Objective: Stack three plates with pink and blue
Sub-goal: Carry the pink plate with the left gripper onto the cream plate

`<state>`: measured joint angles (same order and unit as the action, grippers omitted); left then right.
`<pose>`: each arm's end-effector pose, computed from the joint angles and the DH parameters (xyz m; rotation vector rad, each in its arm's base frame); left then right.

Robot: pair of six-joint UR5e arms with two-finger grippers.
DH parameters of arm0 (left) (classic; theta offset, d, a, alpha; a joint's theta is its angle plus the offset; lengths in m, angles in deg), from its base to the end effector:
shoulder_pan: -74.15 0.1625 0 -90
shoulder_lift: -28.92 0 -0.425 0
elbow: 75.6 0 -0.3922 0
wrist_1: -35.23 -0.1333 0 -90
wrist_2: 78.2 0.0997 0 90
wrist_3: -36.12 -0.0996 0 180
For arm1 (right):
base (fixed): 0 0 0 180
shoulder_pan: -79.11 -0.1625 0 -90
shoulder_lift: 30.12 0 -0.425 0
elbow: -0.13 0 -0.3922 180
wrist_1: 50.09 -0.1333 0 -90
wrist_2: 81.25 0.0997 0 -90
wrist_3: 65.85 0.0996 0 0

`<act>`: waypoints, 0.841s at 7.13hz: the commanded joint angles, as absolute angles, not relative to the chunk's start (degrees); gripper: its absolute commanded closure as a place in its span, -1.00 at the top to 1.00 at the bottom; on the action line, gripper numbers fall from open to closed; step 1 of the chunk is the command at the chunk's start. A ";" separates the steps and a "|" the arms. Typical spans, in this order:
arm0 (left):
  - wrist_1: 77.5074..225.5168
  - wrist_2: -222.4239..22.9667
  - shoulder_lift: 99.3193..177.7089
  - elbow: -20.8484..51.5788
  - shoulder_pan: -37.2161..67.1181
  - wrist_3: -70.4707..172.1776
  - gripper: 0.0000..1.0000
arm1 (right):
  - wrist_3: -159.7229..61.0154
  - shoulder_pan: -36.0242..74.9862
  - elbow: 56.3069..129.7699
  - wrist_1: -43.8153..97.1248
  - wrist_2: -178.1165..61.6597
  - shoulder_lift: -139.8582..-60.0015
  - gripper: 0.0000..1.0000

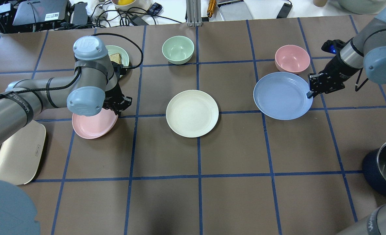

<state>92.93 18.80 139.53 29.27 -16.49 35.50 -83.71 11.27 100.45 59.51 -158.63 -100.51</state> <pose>-0.1274 -0.5617 0.2284 0.0383 3.0181 0.0837 -0.0688 -0.5801 0.2537 0.1364 2.8674 0.1352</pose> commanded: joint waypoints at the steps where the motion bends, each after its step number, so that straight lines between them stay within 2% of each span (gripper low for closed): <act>1: 94.82 18.92 139.84 24.08 -26.35 47.06 -1.00 | -83.70 11.26 100.41 59.51 -158.59 -100.52 -1.00; 4: 95.52 16.83 141.50 18.90 -39.19 64.73 -1.00 | -83.52 11.26 100.33 58.98 -158.68 -100.52 -1.00; 6: 95.44 15.24 144.57 14.60 -42.21 68.11 -1.00 | -83.35 11.26 100.41 58.98 -158.68 -100.52 -1.00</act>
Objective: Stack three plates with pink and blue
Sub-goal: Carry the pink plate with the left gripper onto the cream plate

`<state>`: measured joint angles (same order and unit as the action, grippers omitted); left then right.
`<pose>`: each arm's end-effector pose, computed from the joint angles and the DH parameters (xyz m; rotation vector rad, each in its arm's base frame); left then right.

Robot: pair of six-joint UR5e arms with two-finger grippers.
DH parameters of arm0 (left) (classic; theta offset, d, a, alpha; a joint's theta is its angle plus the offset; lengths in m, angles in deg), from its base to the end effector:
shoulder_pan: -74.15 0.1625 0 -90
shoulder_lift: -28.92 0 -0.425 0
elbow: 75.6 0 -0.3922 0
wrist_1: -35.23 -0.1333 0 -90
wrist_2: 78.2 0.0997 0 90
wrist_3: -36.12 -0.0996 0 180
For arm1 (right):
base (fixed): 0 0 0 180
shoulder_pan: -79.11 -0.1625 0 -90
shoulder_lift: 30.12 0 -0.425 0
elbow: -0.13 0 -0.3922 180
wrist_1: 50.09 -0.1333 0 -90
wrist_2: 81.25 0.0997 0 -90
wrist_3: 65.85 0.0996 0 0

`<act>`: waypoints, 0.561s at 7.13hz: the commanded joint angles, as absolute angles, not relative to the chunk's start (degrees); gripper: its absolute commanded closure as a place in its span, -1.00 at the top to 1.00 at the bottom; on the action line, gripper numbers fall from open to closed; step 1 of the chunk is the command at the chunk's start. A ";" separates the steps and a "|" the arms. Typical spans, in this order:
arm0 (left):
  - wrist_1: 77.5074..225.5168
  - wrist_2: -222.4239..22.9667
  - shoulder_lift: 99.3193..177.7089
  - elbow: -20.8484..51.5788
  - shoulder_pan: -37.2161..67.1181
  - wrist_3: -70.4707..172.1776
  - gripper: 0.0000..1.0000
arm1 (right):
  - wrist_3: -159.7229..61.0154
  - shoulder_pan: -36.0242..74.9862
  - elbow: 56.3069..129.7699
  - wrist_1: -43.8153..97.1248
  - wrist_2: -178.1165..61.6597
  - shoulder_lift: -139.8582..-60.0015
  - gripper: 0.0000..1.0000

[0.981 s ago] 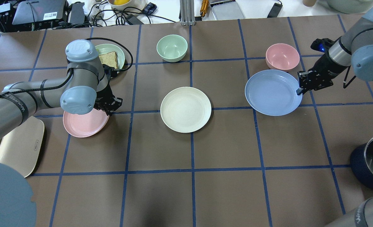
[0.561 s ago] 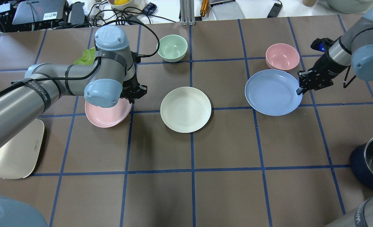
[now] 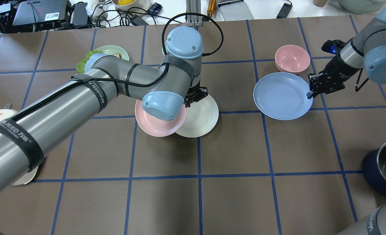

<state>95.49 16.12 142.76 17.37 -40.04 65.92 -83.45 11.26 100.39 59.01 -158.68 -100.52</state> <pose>-0.3715 -0.5199 0.2803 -0.1545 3.0913 -0.1235 -0.0685 -0.5794 0.2535 0.1436 2.8651 0.1466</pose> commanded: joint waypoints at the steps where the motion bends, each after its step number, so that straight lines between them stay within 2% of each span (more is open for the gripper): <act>1: 95.87 13.41 146.32 11.87 -43.00 69.16 -1.00 | -83.35 11.26 100.41 58.98 -158.68 -100.44 -1.00; 4: 97.90 11.29 149.68 9.74 -43.71 71.71 -1.00 | -83.26 11.26 100.33 58.89 -158.68 -100.43 -1.00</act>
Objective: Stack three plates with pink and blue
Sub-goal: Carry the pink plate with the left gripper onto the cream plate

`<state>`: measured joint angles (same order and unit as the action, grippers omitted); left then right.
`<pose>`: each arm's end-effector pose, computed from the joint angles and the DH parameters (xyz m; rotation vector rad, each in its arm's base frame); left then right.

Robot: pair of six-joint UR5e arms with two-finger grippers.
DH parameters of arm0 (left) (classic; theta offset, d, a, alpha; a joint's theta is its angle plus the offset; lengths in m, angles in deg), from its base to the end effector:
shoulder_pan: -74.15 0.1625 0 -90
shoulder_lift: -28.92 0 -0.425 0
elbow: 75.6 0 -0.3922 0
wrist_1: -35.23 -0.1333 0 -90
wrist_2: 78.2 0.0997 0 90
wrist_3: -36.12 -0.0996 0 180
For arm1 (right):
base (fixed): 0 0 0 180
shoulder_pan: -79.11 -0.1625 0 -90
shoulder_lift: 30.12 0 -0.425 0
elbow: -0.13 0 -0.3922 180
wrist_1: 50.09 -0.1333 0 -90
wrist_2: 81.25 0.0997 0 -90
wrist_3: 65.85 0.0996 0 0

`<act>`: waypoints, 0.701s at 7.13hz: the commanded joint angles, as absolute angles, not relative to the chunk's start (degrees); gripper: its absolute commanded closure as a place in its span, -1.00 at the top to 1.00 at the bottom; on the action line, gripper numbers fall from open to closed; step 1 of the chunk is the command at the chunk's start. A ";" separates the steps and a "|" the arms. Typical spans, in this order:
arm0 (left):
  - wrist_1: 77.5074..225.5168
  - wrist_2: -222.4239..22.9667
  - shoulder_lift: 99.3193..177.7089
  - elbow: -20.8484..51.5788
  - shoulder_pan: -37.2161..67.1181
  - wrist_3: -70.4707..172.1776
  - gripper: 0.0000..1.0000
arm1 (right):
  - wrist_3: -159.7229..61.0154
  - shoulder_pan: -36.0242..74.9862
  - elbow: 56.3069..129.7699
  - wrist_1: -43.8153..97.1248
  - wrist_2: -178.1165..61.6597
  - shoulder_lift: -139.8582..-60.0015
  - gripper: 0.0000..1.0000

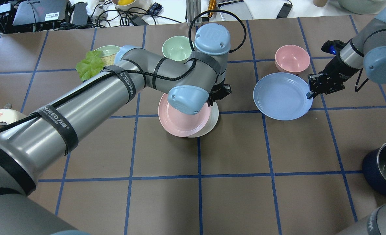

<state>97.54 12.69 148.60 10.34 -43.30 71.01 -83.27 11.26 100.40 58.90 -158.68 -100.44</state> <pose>-0.4245 -0.5314 0.2662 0.2039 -3.1290 0.0611 -0.0685 -0.5793 0.2525 0.1486 2.8636 0.1519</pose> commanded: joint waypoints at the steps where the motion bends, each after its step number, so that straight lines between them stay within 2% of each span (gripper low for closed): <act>1: 97.81 11.19 150.12 9.56 -44.41 72.68 -1.00 | -83.26 11.26 100.33 58.89 -158.68 -100.43 -1.00; 2: 97.55 10.93 150.47 9.47 -44.50 73.90 -1.00 | -83.26 11.26 100.41 58.89 -158.68 -100.43 -1.00; 3: 97.46 11.53 150.47 9.47 -44.59 74.35 0.98 | -83.26 11.26 100.41 58.89 -158.68 -100.43 -1.00; 5: 97.20 11.37 149.51 9.04 -43.81 73.75 1.00 | -83.26 11.26 100.41 58.89 -158.68 -100.43 -1.00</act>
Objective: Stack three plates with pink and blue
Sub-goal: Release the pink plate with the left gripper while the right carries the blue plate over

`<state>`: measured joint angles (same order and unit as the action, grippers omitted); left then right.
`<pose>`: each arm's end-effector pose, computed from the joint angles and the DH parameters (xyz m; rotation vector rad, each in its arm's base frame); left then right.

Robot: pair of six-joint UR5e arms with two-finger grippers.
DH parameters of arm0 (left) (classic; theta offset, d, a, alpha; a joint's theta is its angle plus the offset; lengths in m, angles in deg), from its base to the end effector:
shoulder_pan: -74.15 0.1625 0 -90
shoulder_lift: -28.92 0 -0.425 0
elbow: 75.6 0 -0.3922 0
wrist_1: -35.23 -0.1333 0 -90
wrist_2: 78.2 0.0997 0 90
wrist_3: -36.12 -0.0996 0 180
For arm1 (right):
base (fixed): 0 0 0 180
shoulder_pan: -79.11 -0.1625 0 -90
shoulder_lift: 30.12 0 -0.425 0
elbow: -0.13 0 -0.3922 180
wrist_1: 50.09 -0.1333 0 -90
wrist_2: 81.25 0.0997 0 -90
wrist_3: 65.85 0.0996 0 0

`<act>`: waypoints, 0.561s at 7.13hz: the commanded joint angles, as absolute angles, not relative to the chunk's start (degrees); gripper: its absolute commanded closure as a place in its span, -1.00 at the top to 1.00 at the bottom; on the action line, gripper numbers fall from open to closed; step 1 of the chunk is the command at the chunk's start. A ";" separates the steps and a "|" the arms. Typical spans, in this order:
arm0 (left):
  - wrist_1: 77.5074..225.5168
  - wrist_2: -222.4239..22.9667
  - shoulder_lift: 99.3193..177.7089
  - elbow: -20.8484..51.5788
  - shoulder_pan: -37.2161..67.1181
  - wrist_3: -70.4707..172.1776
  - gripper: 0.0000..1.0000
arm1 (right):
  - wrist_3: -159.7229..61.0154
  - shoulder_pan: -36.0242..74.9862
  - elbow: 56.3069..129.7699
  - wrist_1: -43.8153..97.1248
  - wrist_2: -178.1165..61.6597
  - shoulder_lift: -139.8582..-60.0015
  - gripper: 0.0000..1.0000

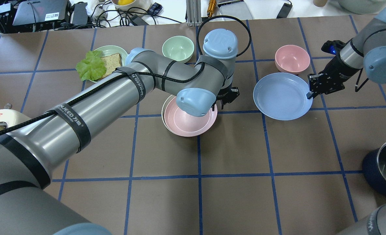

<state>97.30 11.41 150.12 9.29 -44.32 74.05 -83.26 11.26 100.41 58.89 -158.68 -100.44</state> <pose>-0.4397 -0.5297 0.2572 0.2570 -3.1075 0.0361 -0.0685 -0.5792 0.2524 0.1489 2.8634 0.1524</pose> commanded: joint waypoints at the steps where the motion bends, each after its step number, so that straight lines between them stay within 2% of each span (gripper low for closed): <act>1: 97.28 11.45 148.29 8.77 -42.24 72.87 1.00 | -83.26 11.26 100.41 58.89 -158.68 -100.43 -1.00; 4: 105.77 11.19 142.76 6.58 -33.65 56.16 1.00 | -82.04 8.56 100.24 59.24 -158.59 -100.70 -1.00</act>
